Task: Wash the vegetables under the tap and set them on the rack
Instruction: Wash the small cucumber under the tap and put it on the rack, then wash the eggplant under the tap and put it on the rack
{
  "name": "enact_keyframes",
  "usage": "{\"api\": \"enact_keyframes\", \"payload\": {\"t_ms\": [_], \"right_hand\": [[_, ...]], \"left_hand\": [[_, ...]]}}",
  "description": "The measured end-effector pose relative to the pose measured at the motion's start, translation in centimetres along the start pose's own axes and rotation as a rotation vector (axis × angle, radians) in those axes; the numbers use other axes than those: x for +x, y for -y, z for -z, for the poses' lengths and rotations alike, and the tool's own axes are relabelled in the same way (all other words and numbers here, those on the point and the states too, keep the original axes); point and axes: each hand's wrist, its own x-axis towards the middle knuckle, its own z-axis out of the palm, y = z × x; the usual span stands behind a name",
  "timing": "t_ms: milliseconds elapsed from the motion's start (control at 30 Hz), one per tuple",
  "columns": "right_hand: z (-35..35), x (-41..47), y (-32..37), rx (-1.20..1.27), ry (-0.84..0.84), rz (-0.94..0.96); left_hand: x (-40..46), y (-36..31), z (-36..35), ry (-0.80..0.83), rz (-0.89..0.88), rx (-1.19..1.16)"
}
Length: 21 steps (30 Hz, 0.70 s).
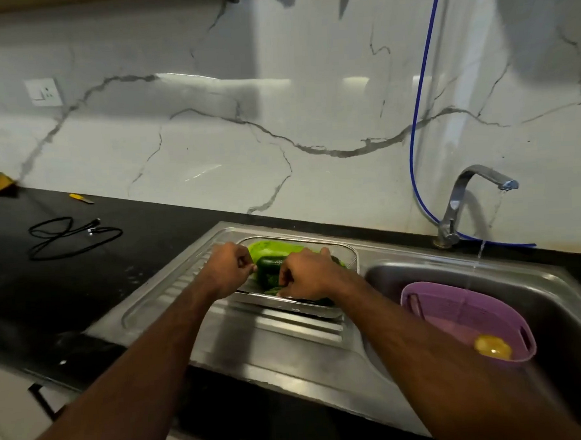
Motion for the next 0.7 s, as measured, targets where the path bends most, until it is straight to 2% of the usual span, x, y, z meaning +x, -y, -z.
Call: {"api": "enact_keyframes", "payload": {"t_ms": [100, 167, 300, 400, 500, 700], "right_hand": [[-0.1, 0.0, -0.6, -0.02, 0.049, 0.019], [0.2, -0.3, -1.0, 0.02, 0.016, 0.036], [1.3, -2.0, -3.2, 0.166, -0.285, 0.022], [1.5, -4.0, -7.6, 0.317, -0.514, -0.11], [1.3, -6.8, -13.0, 0.389, -0.618, -0.312], [-2.5, -12.7, -21.9, 0.466, -0.577, -0.651]], "left_hand": [[0.3, -0.8, -0.3, -0.016, 0.007, 0.0], [0.9, -2.2, -0.4, -0.026, -0.013, -0.018], [3.1, -7.2, -1.2, -0.043, -0.095, -0.09], [4.8, -11.8, -3.0, -0.057, -0.17, -0.162], [6.1, -16.8, -5.8, -0.024, -0.243, -0.218], [6.1, -23.9, -14.8, 0.118, -0.289, -0.313]]}}
